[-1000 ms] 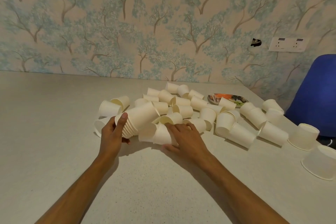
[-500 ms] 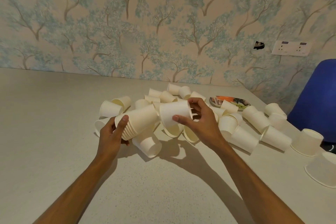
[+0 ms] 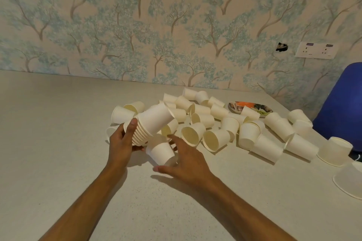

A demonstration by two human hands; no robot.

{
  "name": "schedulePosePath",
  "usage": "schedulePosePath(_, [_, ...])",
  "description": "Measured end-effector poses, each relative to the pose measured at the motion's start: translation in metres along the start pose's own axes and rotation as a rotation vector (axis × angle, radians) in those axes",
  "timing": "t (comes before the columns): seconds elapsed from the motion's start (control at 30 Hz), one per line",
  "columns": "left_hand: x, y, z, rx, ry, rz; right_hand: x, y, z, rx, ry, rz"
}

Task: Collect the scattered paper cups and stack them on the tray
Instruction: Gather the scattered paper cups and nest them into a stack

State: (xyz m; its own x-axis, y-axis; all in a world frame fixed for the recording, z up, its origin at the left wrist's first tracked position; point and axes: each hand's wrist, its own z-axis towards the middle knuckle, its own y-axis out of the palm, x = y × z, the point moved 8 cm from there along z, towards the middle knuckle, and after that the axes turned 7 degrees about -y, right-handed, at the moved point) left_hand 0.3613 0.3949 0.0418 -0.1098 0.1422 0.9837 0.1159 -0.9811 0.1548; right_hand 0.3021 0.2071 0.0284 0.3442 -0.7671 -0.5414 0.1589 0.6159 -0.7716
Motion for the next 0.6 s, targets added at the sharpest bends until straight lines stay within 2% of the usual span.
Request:
schedulePosePath(0.03, [0.000,0.000,0.000,0.002,0.001,0.005,-0.001,0.002,-0.002,0.039,-0.018,-0.045])
schedulePosePath(0.1, [0.000,-0.001,-0.001,0.000,-0.002,0.001,0.002,-0.003,-0.002,0.120,-0.001,0.021])
schedulePosePath(0.17, [0.000,-0.002,-0.001,0.003,-0.010,-0.014,0.013,-0.019,-0.001,0.207,0.058,0.196])
schedulePosePath(0.3, [0.000,-0.003,-0.003,0.001,-0.025,-0.010,0.041,-0.067,-0.003,0.485,0.176,0.488])
schedulePosePath(0.4, [-0.005,0.003,-0.007,-0.012,-0.028,0.002,0.049,-0.091,-0.005,0.599,0.155,0.733])
schedulePosePath(0.47, [-0.009,0.016,-0.013,-0.043,-0.030,0.014,0.050,-0.104,-0.005,0.621,0.111,0.809])
schedulePosePath(0.6, [-0.014,0.046,-0.019,-0.144,-0.034,0.060,0.039,-0.100,0.006,0.505,0.021,0.640])
